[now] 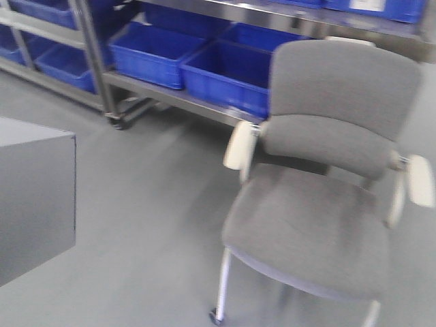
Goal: Sort gray base to blue bin
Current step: 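Drive past the gray chair into the aisle of blue bins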
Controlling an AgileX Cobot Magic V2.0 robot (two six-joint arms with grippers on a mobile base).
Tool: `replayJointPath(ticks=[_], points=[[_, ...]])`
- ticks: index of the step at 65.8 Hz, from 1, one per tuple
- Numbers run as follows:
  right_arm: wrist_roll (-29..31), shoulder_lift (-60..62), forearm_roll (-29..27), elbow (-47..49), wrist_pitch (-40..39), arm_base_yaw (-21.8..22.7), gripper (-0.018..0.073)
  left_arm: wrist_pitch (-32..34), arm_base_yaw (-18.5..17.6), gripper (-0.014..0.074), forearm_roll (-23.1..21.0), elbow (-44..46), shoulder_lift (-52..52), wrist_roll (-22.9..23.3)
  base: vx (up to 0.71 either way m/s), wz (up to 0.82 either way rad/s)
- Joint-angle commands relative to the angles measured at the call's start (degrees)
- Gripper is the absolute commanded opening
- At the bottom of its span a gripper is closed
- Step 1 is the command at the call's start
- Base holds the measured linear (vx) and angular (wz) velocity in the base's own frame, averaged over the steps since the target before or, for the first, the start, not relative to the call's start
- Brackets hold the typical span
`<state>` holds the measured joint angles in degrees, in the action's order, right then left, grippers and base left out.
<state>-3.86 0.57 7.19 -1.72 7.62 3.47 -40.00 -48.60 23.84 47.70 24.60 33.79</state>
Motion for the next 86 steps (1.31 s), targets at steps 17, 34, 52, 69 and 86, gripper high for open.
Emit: replayJointPath(ticks=[17, 34, 52, 69, 86], points=[[0.3, 0.9, 0.5, -0.8, -4.3, 0.1, -0.0009, 5.8, -0.3, 0.0125, 1.2, 1.6, 0.1, 0.3, 0.25, 0.79], [0.3, 0.9, 0.5, -0.8, -4.3, 0.1, -0.0009, 5.8, -0.3, 0.0125, 1.2, 1.6, 0.1, 0.3, 0.23, 0.69], [0.3, 0.9, 0.5, -0.8, -4.3, 0.1, -0.0009, 5.8, -0.3, 0.0125, 1.2, 1.6, 0.1, 0.3, 0.23, 0.56], [0.3, 0.9, 0.5, -0.8, -4.3, 0.1, -0.0009, 5.8, -0.3, 0.0125, 1.1, 1.6, 0.1, 0.3, 0.23, 0.55], [0.3, 0.9, 0.5, -0.8, -4.3, 0.1, -0.0009, 5.8, -0.3, 0.0125, 1.1, 1.6, 0.1, 0.3, 0.22, 0.50]])
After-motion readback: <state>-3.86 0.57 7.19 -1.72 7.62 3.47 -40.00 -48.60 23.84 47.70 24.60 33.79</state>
